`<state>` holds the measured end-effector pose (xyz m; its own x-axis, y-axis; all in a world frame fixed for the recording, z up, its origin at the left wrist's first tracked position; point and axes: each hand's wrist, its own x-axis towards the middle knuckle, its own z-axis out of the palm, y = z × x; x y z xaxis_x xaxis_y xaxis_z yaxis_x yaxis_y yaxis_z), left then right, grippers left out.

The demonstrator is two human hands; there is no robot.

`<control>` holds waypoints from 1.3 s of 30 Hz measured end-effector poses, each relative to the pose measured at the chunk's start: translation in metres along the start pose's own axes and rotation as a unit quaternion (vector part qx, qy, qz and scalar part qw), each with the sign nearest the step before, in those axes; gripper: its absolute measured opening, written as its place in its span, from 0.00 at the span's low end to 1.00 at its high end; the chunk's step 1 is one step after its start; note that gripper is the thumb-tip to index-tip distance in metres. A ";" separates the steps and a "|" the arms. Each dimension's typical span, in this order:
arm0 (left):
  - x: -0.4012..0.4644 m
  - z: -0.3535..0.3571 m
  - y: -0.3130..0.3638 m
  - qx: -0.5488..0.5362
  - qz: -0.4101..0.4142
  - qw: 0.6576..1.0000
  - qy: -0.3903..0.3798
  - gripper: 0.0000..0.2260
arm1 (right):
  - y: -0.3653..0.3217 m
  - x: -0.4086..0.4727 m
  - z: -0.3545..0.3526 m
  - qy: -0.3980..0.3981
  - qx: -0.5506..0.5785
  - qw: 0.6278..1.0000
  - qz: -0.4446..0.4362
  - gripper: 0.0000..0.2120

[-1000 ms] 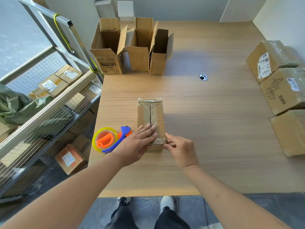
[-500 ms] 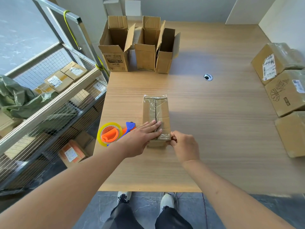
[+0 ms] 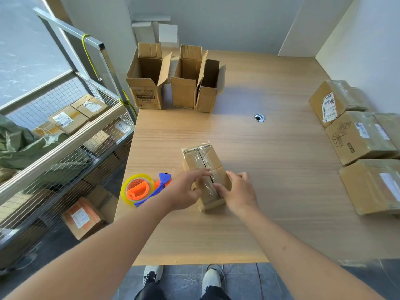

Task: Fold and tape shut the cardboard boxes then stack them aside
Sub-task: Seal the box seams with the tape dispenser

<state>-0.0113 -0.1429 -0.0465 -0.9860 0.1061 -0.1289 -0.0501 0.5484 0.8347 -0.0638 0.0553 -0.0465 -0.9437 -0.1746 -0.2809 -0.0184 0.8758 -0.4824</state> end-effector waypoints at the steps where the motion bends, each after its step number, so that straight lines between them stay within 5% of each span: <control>1: 0.003 -0.005 0.001 0.018 -0.001 1.000 0.017 0.27 | -0.002 0.000 0.001 0.013 -0.016 1.000 0.001 0.31; 4: 0.016 -0.022 -0.003 0.135 0.010 0.991 0.009 0.27 | -0.003 0.002 0.002 0.027 -0.056 0.998 0.001 0.29; 8: 0.030 -0.035 -0.006 0.328 0.026 0.938 -0.110 0.28 | -0.005 0.011 -0.002 0.013 -0.090 0.996 0.002 0.26; 12: 0.030 -0.035 -0.006 0.380 0.038 0.912 -0.152 0.24 | -0.015 0.023 -0.011 0.005 -0.134 0.991 -0.006 0.24; 18: 0.018 -0.024 -0.004 0.430 0.002 0.898 -0.088 0.23 | -0.028 0.011 -0.003 0.067 -0.114 0.991 -0.035 0.18; 23: 0.012 -0.017 0.001 0.471 -0.024 0.879 -0.064 0.26 | -0.027 0.016 0.012 0.031 -0.082 0.991 -0.099 0.29; 29: 0.003 -0.031 -0.007 0.451 -0.002 0.890 -0.068 0.33 | -0.027 0.043 0.027 -0.053 -0.073 0.978 -0.188 0.30; 39: -0.003 -0.033 -0.036 0.306 -0.001 0.951 -0.047 0.38 | -0.022 0.068 0.031 -0.029 -0.041 0.960 -0.277 0.26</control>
<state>-0.0119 -0.1898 -0.0583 -0.9659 0.1629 -0.2011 0.0790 0.9256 0.3700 -0.1176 0.0107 -0.0806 -0.7621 -0.6458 -0.0465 -0.5400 0.6736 -0.5047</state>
